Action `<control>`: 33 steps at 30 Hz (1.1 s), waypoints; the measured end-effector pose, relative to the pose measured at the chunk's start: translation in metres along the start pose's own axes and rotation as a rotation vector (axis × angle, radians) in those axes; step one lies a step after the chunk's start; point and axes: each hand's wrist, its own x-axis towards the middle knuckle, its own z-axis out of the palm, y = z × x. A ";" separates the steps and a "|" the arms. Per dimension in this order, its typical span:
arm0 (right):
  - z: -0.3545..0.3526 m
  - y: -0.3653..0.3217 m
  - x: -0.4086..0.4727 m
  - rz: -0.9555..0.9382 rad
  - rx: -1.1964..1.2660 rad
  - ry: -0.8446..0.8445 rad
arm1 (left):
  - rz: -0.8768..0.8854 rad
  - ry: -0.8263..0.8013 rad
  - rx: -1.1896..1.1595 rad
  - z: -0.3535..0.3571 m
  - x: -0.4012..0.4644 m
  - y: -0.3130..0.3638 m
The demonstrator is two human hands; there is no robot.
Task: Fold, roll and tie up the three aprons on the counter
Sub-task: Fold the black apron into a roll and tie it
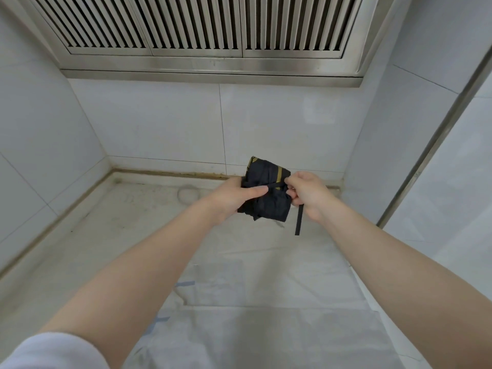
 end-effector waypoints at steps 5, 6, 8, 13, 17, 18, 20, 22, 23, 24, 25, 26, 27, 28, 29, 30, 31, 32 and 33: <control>-0.016 -0.010 -0.007 -0.148 0.022 -0.231 | 0.168 0.238 -0.230 -0.001 0.012 -0.008; -0.019 -0.012 -0.008 -0.170 0.016 -0.278 | 0.177 0.279 -0.255 -0.003 0.014 -0.011; -0.023 -0.014 -0.009 -0.189 0.040 -0.350 | 0.188 0.321 -0.302 -0.004 0.014 -0.012; -0.025 -0.011 -0.011 -0.168 0.171 -0.455 | 0.156 0.226 -0.274 -0.002 0.009 -0.006; -0.027 -0.011 -0.012 -0.135 0.315 -0.478 | 0.105 0.114 -0.344 -0.009 0.009 0.000; -0.027 -0.013 -0.013 -0.144 0.280 -0.487 | 0.049 0.071 -0.311 -0.013 0.006 0.000; -0.026 -0.016 -0.018 -0.171 0.140 -0.512 | -0.095 -0.073 -0.266 -0.020 0.000 -0.001; -0.026 -0.019 -0.020 -0.197 -0.016 -0.574 | -0.165 -0.171 -0.242 -0.026 -0.006 -0.002; -0.026 -0.020 -0.021 -0.211 -0.097 -0.607 | -0.166 -0.178 -0.231 -0.026 -0.007 -0.002; -0.026 -0.021 -0.020 -0.221 -0.178 -0.631 | -0.145 -0.163 -0.241 -0.025 -0.006 -0.002; -0.026 -0.022 -0.018 -0.230 -0.269 -0.645 | -0.115 -0.141 -0.272 -0.024 -0.005 -0.001; -0.025 -0.023 -0.018 -0.242 -0.363 -0.651 | -0.091 -0.123 -0.307 -0.023 -0.003 -0.002; -0.024 -0.025 -0.018 -0.260 -0.452 -0.658 | -0.074 -0.114 -0.325 -0.021 -0.001 -0.001; -0.022 -0.027 -0.019 -0.278 -0.536 -0.672 | -0.063 -0.107 -0.316 -0.020 0.000 -0.002; -0.019 -0.028 -0.020 -0.298 -0.632 -0.693 | -0.047 -0.098 -0.278 -0.019 0.002 -0.002; -0.016 -0.029 -0.022 -0.322 -0.742 -0.714 | -0.022 -0.082 -0.212 -0.018 0.002 -0.003; -0.014 -0.028 -0.022 -0.346 -0.861 -0.724 | 0.010 -0.062 -0.138 -0.017 0.002 -0.003; -0.011 -0.028 -0.021 -0.371 -0.972 -0.720 | 0.043 -0.043 -0.073 -0.015 0.001 -0.004; -0.008 -0.028 -0.019 -0.400 -1.066 -0.697 | 0.078 -0.023 -0.015 -0.012 0.000 -0.004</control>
